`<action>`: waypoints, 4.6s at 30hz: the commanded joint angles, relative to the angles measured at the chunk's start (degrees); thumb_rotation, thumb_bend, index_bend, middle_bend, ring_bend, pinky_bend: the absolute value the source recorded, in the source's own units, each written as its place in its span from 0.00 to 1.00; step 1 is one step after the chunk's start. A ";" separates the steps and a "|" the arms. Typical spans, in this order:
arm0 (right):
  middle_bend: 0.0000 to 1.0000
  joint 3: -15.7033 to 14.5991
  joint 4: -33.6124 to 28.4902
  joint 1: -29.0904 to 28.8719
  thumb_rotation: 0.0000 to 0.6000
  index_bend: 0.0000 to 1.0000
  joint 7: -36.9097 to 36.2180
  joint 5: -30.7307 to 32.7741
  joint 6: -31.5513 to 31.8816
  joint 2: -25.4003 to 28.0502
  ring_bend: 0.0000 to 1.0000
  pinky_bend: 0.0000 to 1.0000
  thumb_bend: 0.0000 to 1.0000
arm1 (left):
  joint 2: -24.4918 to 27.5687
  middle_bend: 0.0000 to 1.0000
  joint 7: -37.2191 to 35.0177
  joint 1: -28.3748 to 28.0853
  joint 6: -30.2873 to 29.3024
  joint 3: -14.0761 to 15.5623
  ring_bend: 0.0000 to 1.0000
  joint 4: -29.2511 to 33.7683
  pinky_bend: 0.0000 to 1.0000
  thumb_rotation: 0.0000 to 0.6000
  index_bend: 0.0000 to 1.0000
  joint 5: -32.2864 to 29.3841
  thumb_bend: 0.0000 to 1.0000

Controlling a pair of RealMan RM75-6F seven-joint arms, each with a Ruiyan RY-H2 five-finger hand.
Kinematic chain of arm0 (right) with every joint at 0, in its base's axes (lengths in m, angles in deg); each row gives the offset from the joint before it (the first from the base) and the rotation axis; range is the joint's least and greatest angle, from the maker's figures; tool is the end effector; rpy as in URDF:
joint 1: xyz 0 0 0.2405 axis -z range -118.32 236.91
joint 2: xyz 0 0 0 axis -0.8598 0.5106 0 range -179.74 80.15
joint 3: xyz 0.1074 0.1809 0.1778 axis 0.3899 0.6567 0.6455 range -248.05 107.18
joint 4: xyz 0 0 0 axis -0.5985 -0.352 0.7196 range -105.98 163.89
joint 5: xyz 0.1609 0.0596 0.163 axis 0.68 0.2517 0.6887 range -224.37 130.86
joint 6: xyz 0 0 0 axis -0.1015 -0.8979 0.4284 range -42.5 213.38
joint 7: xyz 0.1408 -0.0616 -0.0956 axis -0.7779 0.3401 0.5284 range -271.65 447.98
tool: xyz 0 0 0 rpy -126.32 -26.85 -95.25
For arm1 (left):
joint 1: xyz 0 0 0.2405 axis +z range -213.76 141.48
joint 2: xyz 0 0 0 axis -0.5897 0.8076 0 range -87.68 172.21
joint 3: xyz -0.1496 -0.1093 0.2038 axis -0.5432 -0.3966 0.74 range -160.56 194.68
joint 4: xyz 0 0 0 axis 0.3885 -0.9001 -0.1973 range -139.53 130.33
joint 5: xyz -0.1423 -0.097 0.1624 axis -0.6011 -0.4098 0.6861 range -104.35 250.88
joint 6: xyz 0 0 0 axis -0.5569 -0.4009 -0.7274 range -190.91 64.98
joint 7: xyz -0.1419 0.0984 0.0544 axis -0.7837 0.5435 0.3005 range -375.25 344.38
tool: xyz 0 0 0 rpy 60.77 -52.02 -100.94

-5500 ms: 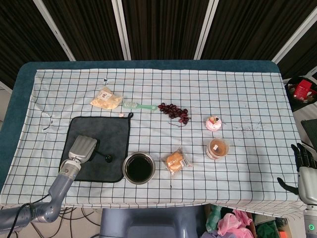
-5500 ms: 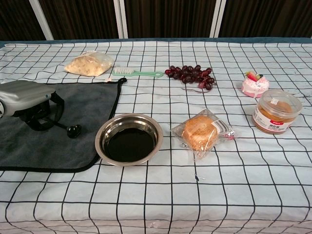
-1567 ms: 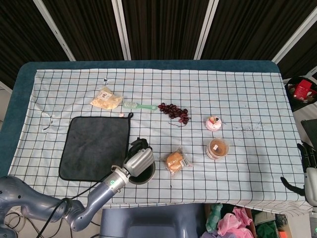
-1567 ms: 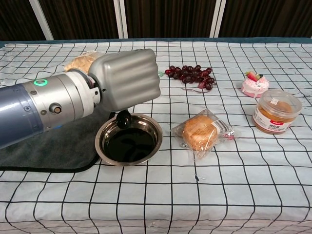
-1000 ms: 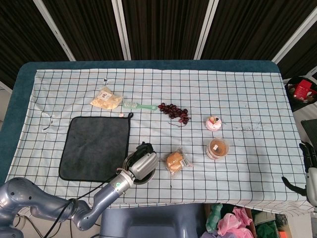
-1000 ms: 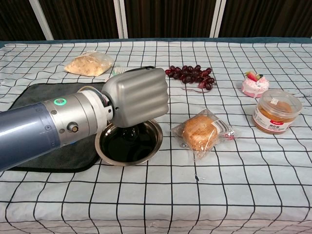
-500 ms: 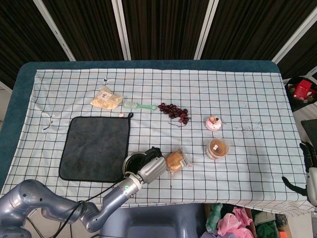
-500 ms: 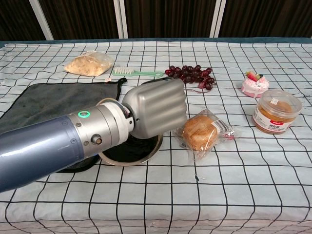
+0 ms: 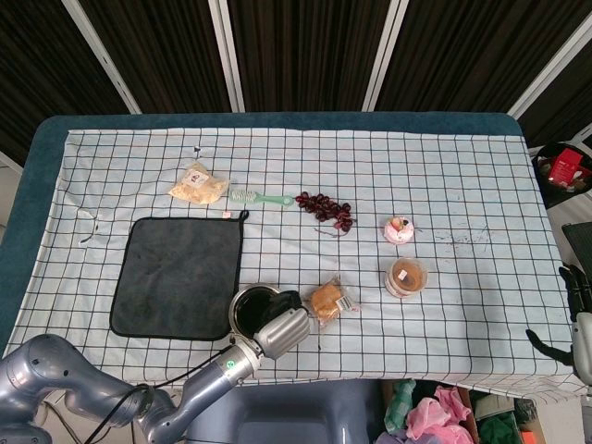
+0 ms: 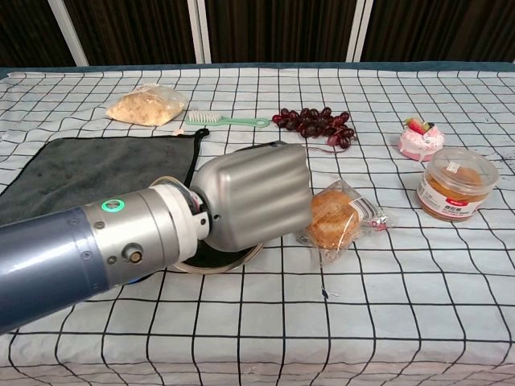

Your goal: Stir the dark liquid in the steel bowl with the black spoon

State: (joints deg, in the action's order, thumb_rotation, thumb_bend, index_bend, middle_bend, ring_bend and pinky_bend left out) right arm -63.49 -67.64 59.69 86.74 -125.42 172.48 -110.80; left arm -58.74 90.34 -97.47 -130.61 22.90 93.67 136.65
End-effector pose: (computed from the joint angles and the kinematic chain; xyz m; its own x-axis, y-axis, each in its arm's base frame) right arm -0.3578 -0.2035 0.1805 0.3481 0.0716 0.9347 -0.9253 0.1863 0.3303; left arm -0.0114 0.2647 -0.1387 0.7385 -0.6736 0.0287 -0.3711 -0.4416 -0.8169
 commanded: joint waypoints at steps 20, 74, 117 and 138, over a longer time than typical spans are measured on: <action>0.01 0.07 -0.04 -0.18 1.00 0.03 0.96 0.58 -0.36 -0.29 0.06 0.22 0.12 | 5.90 0.96 -5.11 2.31 -0.68 -0.18 0.82 -2.37 0.73 1.00 0.64 0.06 0.46; 0.01 0.09 0.06 -0.30 1.00 0.03 1.32 0.44 -0.30 -0.53 0.06 0.22 0.12 | 6.22 0.97 -7.02 5.51 -0.23 -0.43 0.82 0.50 0.73 1.00 0.65 3.49 0.46; 0.01 -0.11 -0.22 -0.38 1.00 0.03 1.76 0.27 -0.43 -0.62 0.06 0.22 0.11 | 7.53 0.97 -5.86 7.33 -1.58 1.91 0.83 3.87 0.73 1.00 0.65 4.89 0.46; 0.01 -0.11 0.04 -0.41 1.00 0.03 1.69 0.55 -0.66 -0.61 0.06 0.22 0.11 | -0.13 0.97 -6.92 3.24 2.64 -5.57 0.83 -6.34 0.73 1.00 0.65 2.58 0.46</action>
State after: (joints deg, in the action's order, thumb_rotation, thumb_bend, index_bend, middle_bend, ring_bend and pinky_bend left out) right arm -63.61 -67.60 59.28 88.44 -124.88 171.82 -111.41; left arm -58.54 83.57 -94.02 -128.12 17.38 87.37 138.91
